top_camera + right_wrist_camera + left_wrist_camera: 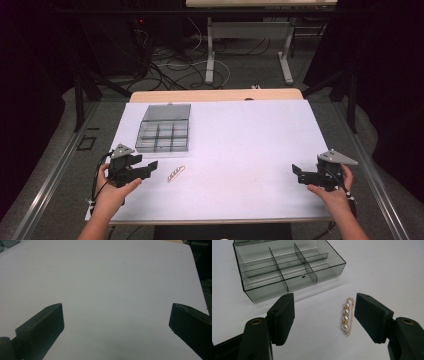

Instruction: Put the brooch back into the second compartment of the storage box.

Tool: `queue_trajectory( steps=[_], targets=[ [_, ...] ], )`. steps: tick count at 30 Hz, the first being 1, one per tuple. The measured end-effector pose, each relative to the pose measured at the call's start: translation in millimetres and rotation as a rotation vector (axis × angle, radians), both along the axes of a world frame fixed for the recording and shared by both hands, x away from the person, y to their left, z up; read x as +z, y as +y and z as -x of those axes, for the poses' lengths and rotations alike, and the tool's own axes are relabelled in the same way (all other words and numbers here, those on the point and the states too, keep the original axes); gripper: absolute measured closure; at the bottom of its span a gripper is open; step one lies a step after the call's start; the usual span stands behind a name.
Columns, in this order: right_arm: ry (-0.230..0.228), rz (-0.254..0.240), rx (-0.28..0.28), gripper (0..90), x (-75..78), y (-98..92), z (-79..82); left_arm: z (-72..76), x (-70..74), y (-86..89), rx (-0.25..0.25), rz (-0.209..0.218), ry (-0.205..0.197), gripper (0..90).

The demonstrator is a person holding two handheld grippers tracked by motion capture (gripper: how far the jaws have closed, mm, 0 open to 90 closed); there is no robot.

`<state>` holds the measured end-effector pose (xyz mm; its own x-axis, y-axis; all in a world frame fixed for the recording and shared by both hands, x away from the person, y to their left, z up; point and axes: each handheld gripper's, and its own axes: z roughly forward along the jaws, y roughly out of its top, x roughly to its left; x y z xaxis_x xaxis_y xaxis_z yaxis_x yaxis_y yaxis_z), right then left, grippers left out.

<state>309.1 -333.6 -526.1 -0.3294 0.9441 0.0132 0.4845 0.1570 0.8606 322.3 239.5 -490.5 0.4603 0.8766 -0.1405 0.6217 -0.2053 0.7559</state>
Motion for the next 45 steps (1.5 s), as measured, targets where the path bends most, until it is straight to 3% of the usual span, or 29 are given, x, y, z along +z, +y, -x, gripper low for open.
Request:
queue_trajectory(
  steps=[1, 4, 6, 13, 20, 31, 37, 45],
  targets=[
    [0.007, -0.005, 0.002, 0.0, 0.5, 0.3, 0.8, -1.4, 1.0, 0.3, -0.013, -0.023, -0.003, 34.0],
    [0.013, -0.009, -0.003, 0.0, 0.8, 1.3, 1.3, -2.8, 2.4, -1.9, -0.017, -0.039, -0.004, 34.5],
    [0.013, -0.009, 0.001, 0.0, 0.5, 1.4, 1.3, -5.2, 4.9, -2.9, -0.033, -0.081, -0.005, 34.5],
    [0.014, -0.006, 0.001, 0.0, 0.1, 1.3, 1.0, -9.4, 5.9, -6.2, -0.029, -0.097, 0.011, 35.0],
    [0.014, -0.007, 0.002, 0.0, -0.1, 1.8, 1.2, -14.6, 5.4, -10.7, -0.043, -0.151, 0.016, 35.0],
    [0.016, 0.004, 0.000, 0.0, -1.9, 3.1, 0.4, -23.8, 1.9, -21.9, -0.132, -0.153, 0.085, 40.2],
    [0.020, 0.013, 0.006, 0.0, -2.7, 2.6, 0.0, -29.6, -2.0, -28.0, -0.146, -0.163, 0.123, 41.9],
    [0.031, 0.010, 0.010, 0.0, -3.9, 3.0, -0.4, -35.4, -6.7, -35.8, -0.170, -0.146, 0.168, 46.0]
  ],
)
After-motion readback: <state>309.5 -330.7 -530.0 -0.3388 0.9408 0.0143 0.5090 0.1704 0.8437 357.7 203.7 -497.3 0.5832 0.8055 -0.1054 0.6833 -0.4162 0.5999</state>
